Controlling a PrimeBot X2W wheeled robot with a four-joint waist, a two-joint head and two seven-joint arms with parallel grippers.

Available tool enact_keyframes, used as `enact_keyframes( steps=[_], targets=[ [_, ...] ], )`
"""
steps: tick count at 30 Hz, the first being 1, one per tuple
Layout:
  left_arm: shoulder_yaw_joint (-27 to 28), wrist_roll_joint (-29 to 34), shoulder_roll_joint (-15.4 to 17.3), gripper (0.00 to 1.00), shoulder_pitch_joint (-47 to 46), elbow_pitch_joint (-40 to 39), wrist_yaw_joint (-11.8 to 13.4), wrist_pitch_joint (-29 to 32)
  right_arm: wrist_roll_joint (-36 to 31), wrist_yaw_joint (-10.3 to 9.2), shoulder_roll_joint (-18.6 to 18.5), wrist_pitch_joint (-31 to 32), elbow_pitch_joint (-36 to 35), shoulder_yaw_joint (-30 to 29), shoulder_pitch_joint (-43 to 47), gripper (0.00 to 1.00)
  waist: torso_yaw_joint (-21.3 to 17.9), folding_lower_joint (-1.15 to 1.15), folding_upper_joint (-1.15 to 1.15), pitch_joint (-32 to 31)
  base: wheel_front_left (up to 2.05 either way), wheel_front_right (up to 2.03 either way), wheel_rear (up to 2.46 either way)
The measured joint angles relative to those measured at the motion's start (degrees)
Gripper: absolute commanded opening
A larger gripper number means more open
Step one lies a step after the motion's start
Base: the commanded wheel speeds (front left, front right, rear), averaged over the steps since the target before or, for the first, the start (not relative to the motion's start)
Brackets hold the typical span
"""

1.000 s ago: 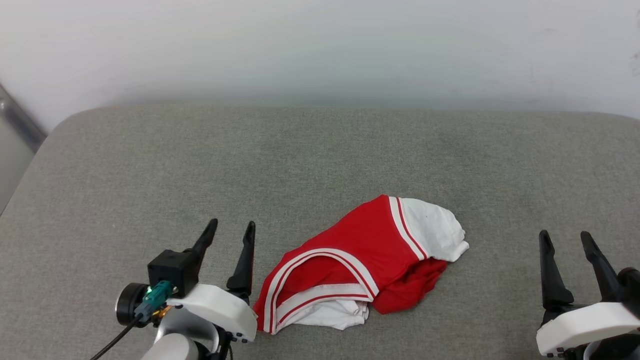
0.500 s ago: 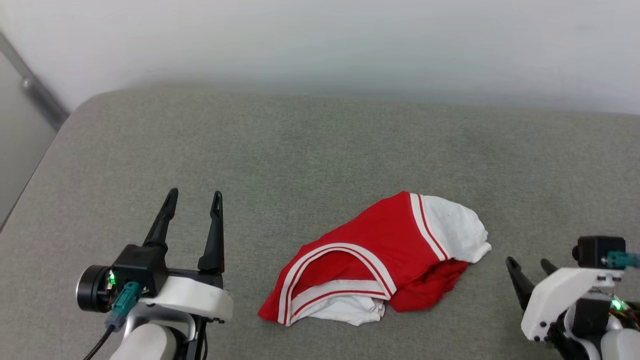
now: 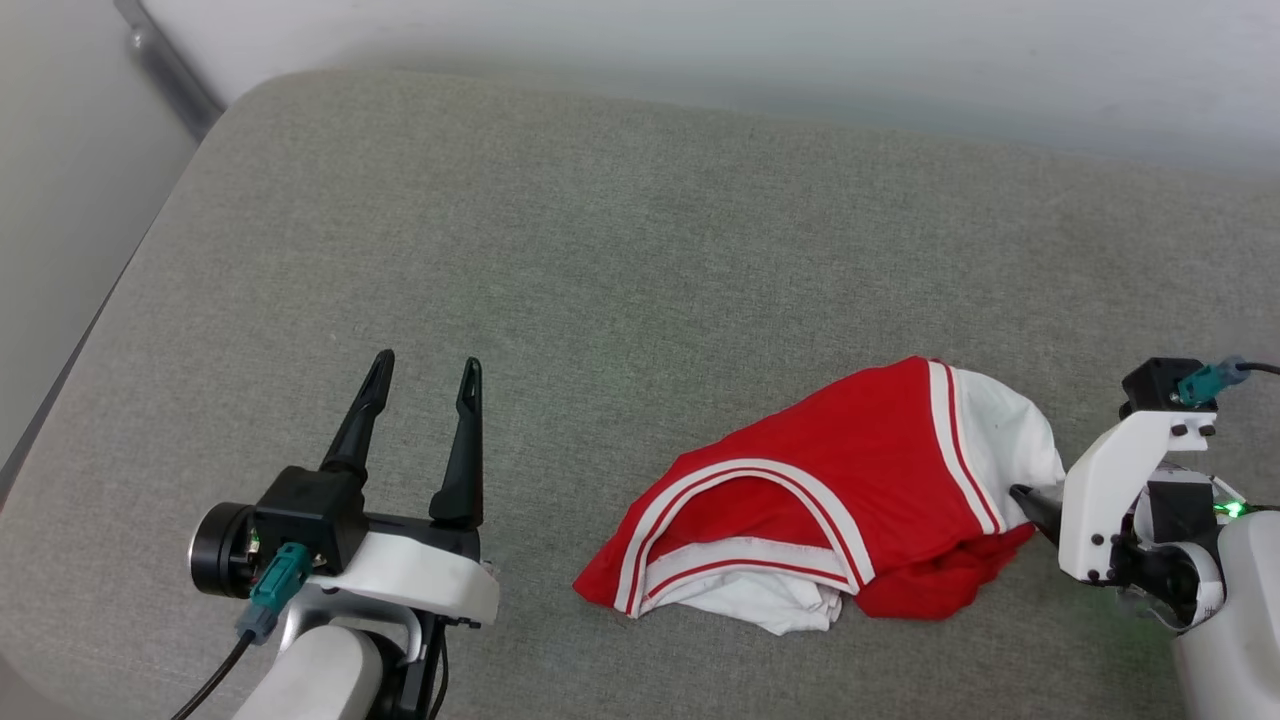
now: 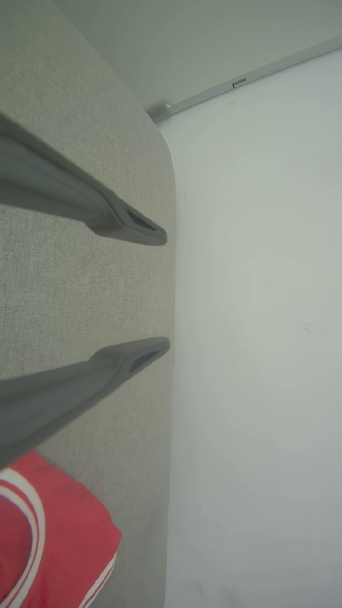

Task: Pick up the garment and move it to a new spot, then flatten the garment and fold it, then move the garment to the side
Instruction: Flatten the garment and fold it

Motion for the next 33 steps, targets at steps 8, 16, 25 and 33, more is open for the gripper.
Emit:
enact_keyframes(
  steps=[8,16,25,33],
  targets=[
    [1.2,-0.3,-0.2,1.0,0.2,1.7,-0.2,-0.1,1.6,0.01,-1.8,-0.5,-1.0,3.0,-2.9,0.0,-1.2,0.0,0.0,0.7,0.0,0.0,0.0],
    [1.6,-0.3,0.4,1.0,1.4,2.1,0.1,0.0,-2.4,0.01,-3.9,-3.4,-18.3,-3.6,-3.9,0.0,-5.1,0.0,0.0,-1.1,0.0,0.0,0.0],
    [1.7,-0.9,0.6,1.0,2.6,2.1,0.8,0.6,-5.5,0.02,1.6,-0.1,-23.2,-22.1,12.8,0.0,-7.6,0.0,0.0,-2.2,0.0,0.0,0.0],
    [2.1,-2.0,1.2,1.0,3.4,3.4,0.8,0.8,-5.1,-0.01,4.7,-9.1,-8.5,-25.0,17.0,1.0,-8.1,0.0,0.0,-2.5,0.0,0.0,0.0]
  ],
)
